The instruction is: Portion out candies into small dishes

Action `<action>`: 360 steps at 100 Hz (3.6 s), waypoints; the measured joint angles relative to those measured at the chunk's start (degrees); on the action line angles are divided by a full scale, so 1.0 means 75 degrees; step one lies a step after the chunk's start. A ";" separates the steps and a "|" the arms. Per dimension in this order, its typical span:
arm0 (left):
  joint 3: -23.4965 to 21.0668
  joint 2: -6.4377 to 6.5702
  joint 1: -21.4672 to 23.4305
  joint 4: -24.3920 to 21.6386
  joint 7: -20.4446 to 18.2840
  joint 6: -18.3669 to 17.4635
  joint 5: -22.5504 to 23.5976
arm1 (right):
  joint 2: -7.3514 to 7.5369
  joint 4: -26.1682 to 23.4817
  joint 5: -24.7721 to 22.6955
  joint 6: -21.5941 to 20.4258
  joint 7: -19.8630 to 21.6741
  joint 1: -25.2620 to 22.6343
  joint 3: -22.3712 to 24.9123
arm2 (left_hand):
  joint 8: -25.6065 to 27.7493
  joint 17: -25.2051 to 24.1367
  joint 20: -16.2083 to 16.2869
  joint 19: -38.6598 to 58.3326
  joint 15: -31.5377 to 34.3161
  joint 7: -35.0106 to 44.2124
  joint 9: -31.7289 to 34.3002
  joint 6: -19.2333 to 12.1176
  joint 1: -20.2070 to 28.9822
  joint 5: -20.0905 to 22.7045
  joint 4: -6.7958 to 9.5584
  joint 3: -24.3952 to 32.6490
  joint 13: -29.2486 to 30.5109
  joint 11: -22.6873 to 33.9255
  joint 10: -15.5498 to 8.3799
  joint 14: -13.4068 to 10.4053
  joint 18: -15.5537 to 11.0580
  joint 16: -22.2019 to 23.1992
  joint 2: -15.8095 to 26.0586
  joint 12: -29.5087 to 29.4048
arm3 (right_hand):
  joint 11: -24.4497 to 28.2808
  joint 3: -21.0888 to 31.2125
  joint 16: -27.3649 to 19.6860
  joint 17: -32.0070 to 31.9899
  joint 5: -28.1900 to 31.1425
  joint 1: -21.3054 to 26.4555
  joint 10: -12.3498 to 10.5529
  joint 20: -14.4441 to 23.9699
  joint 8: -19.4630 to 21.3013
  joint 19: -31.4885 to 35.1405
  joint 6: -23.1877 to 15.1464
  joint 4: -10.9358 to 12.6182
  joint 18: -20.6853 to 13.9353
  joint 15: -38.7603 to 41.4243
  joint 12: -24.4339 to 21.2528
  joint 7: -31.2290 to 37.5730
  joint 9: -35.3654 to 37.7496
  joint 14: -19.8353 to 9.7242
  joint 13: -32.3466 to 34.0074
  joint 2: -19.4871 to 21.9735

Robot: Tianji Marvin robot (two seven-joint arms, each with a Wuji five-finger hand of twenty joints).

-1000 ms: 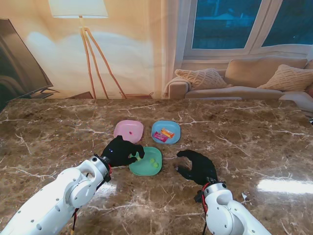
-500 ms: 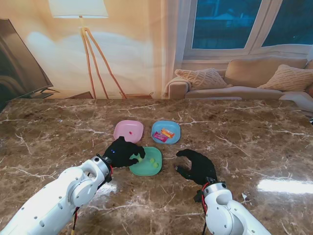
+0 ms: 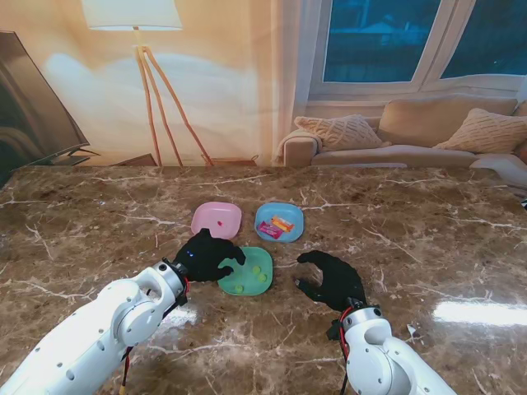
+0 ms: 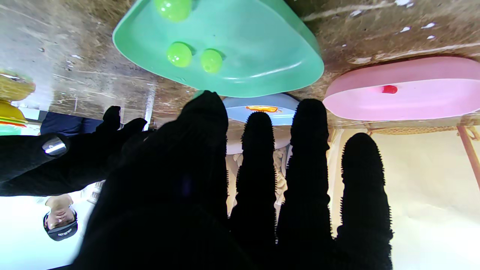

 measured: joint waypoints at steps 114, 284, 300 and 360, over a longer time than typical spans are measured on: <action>-0.3928 0.0327 0.2197 -0.1614 -0.3110 -0.0065 0.0987 | 0.0003 -0.0031 -0.0037 0.0004 0.0018 -0.0022 -0.0020 | 0.0371 -0.2191 -0.0001 -0.2430 -0.1985 -0.0323 -0.2450 -0.0311 -0.1027 -0.0305 0.0252 0.1020 -0.3070 -0.0543 0.0000 0.0131 -0.0228 -0.0868 -0.0292 -0.1694 | 0.0001 0.0000 0.0000 0.0000 0.0000 0.0000 0.0002 0.0001 0.0000 0.0000 0.0000 0.0000 0.0000 0.0000 0.0000 0.0000 -0.0075 0.0000 0.0000 0.0000; -0.2919 0.0452 0.1080 0.0695 -0.1515 0.0262 0.0868 | 0.0006 -0.0002 -0.0009 -0.0016 0.0064 -0.0020 0.0005 | 0.2864 -0.2252 0.0097 -0.2541 -0.1995 0.2442 -0.2864 -0.1143 -0.0968 -0.1303 -0.0099 0.0831 -0.3131 -0.0290 0.0025 0.0049 -0.0336 -0.0869 -0.0105 -0.1710 | 0.0001 0.0000 0.0000 0.0000 0.0000 0.0000 0.0003 0.0002 0.0000 0.0000 -0.0001 0.0000 0.0000 0.0000 0.0000 0.0000 -0.0076 0.0000 0.0000 0.0000; -0.2726 0.0455 0.0923 0.0866 -0.1400 0.0288 0.0773 | 0.0008 -0.0005 -0.0012 -0.0016 0.0069 -0.0020 0.0002 | 0.2865 -0.2228 0.0097 -0.2541 -0.1993 0.2465 -0.2837 -0.1212 -0.0640 -0.1142 -0.0137 0.0829 -0.3103 -0.0257 0.0025 0.0033 -0.0350 -0.0869 0.0235 -0.1708 | 0.0001 0.0000 0.0000 0.0000 0.0000 0.0000 0.0003 0.0003 0.0000 0.0000 -0.0001 0.0000 0.0000 0.0000 0.0000 0.0000 -0.0076 0.0000 0.0000 0.0000; -0.2606 0.0446 0.0723 0.1197 -0.1092 0.0323 0.0599 | 0.0016 -0.0013 0.0000 0.0005 0.0160 0.0013 -0.0056 | 0.2293 -0.2163 0.0097 -0.2532 -0.1893 0.2304 -0.2619 -0.1321 -0.0661 -0.0790 -0.0511 0.0392 -0.2940 -0.0049 0.0025 0.0032 -0.0354 -0.0869 0.0287 -0.1692 | 0.0001 0.0000 0.0000 0.0000 0.0000 0.0000 0.0003 0.0003 0.0000 0.0000 -0.0002 0.0000 0.0000 0.0000 0.0000 0.0000 -0.0076 0.0001 0.0000 0.0000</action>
